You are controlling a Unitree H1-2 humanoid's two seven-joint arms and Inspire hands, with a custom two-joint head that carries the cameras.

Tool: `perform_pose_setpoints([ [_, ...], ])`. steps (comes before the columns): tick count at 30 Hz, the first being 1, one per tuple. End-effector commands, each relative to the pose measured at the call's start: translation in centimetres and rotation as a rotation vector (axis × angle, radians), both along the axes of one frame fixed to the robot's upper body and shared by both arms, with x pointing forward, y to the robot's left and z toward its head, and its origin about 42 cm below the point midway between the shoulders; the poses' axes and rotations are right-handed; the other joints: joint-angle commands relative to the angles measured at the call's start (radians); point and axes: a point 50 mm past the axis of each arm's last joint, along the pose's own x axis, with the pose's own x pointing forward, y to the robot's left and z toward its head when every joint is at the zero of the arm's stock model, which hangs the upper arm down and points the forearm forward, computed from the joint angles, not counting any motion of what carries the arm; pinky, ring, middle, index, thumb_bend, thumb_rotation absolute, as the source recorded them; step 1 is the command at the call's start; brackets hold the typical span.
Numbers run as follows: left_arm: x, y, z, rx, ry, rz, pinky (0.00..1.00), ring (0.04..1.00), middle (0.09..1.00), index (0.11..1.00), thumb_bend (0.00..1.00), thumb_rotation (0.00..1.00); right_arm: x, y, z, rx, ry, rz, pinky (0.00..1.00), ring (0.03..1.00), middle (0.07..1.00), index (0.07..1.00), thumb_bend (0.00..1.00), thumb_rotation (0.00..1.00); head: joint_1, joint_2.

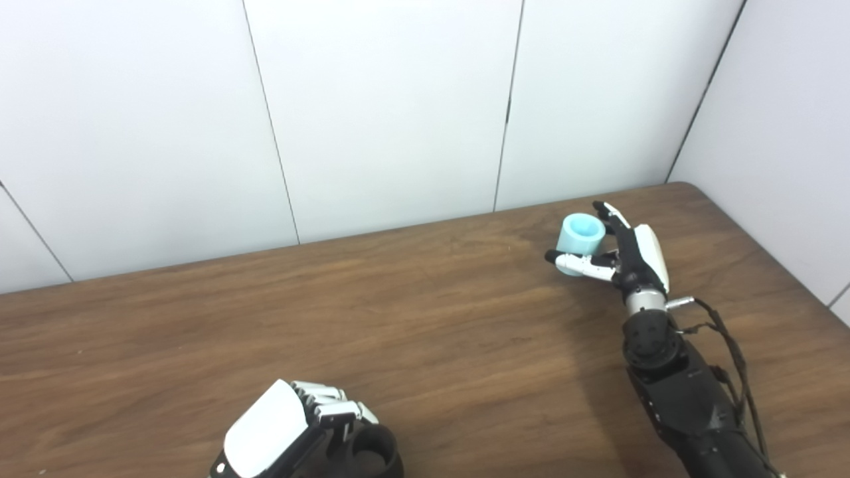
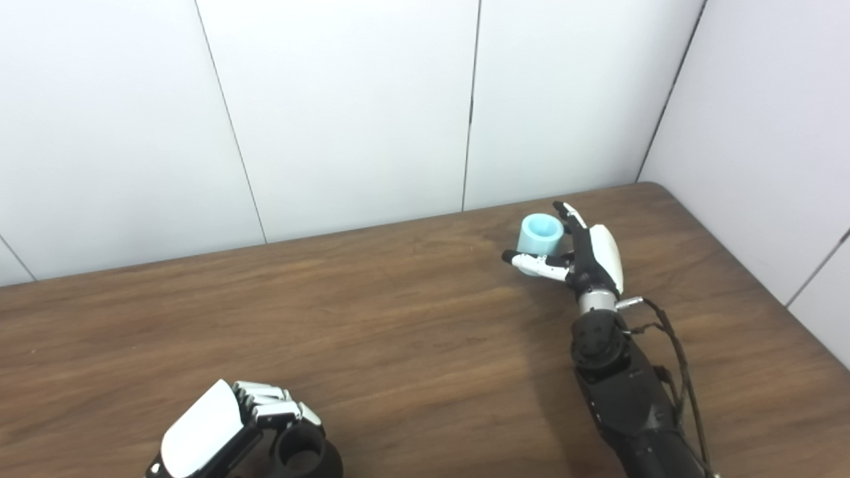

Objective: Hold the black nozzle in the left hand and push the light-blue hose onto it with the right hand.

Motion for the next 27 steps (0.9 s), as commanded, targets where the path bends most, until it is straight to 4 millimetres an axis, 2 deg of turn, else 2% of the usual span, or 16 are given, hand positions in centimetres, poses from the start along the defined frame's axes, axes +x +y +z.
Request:
perform_pose_setpoints([
  [1,-3.8,0.0,-3.7,-0.012,0.143,-0.001,0.33,0.465,0.477,0.497,0.52,0.0,1.1,0.5,1.4,-0.038,-0.022,0.06,0.81,0.888,0.91,0.886,1.0,0.44,0.0,0.001],
  [4,-3.8,0.0,-3.7,-0.011,0.14,0.001,0.33,0.463,0.477,0.497,0.52,0.0,1.2,0.7,1.2,-0.06,-0.016,0.069,0.83,0.901,0.916,0.885,1.0,0.42,0.001,0.0],
  [7,-3.8,0.0,-3.8,-0.012,0.142,0.004,0.33,0.464,0.477,0.498,0.52,0.0,1.3,0.8,1.1,-0.032,-0.018,0.061,0.8,0.883,0.905,0.877,1.0,0.42,0.003,-0.002],
  [8,-3.8,0.0,-3.8,-0.012,0.144,0.004,0.33,0.464,0.477,0.498,0.52,0.0,1.4,0.9,1.0,-0.006,-0.023,0.056,0.73,0.839,0.874,0.868,1.0,0.41,0.004,-0.002],
  [10,-3.8,0.0,-3.8,-0.014,0.146,0.005,0.33,0.464,0.477,0.498,0.52,0.0,1.5,1.0,1.0,0.035,-0.031,0.05,0.56,0.685,0.746,0.85,1.0,0.4,0.005,-0.002],
  [11,-3.8,0.0,-3.7,-0.014,0.145,0.005,0.33,0.464,0.477,0.498,0.52,0.0,1.6,1.0,0.9,0.05,-0.03,0.045,0.5,0.628,0.699,0.84,1.0,0.39,0.005,-0.002],
  [12,-3.8,0.0,-3.7,-0.016,0.144,0.005,0.33,0.464,0.476,0.498,0.52,0.0,1.6,1.0,0.8,0.063,-0.029,0.041,0.48,0.613,0.687,0.832,1.0,0.39,0.005,-0.001],
  [16,-3.8,0.0,-3.8,-0.019,0.142,0.009,0.33,0.463,0.477,0.498,0.52,0.0,1.7,1.0,0.5,0.113,-0.032,0.027,0.6,0.722,0.761,0.783,0.96,0.34,0.005,-0.001],
  [23,-3.8,0.1,-3.7,-0.02,0.148,0.011,0.34,0.464,0.475,0.501,0.52,0.0,1.6,1.2,0.4,0.127,-0.099,0.03,0.59,0.665,0.671,0.634,0.8,0.2,0.003,0.003],
  [24,-3.8,0.1,-3.6,-0.021,0.148,0.011,0.33,0.461,0.474,0.502,0.52,0.0,1.5,1.3,0.5,0.123,-0.108,0.029,0.57,0.651,0.656,0.565,0.66,0.17,0.003,0.003],
  [25,-3.8,0.1,-3.6,-0.021,0.148,0.011,0.33,0.46,0.474,0.502,0.52,0.0,1.4,1.4,0.5,0.118,-0.114,0.028,0.54,0.635,0.642,0.521,0.58,0.15,0.003,0.003],
  [26,-3.8,0.1,-3.6,-0.02,0.148,0.011,0.33,0.46,0.474,0.502,0.52,0.0,1.4,1.5,0.6,0.113,-0.119,0.026,0.5,0.6,0.617,0.505,0.55,0.14,0.003,0.003],
  [27,-3.8,0.1,-3.5,-0.02,0.149,0.011,0.33,0.46,0.475,0.501,0.52,0.0,1.3,1.6,0.6,0.105,-0.124,0.024,0.39,0.494,0.523,0.504,0.54,0.07,0.003,0.003],
])
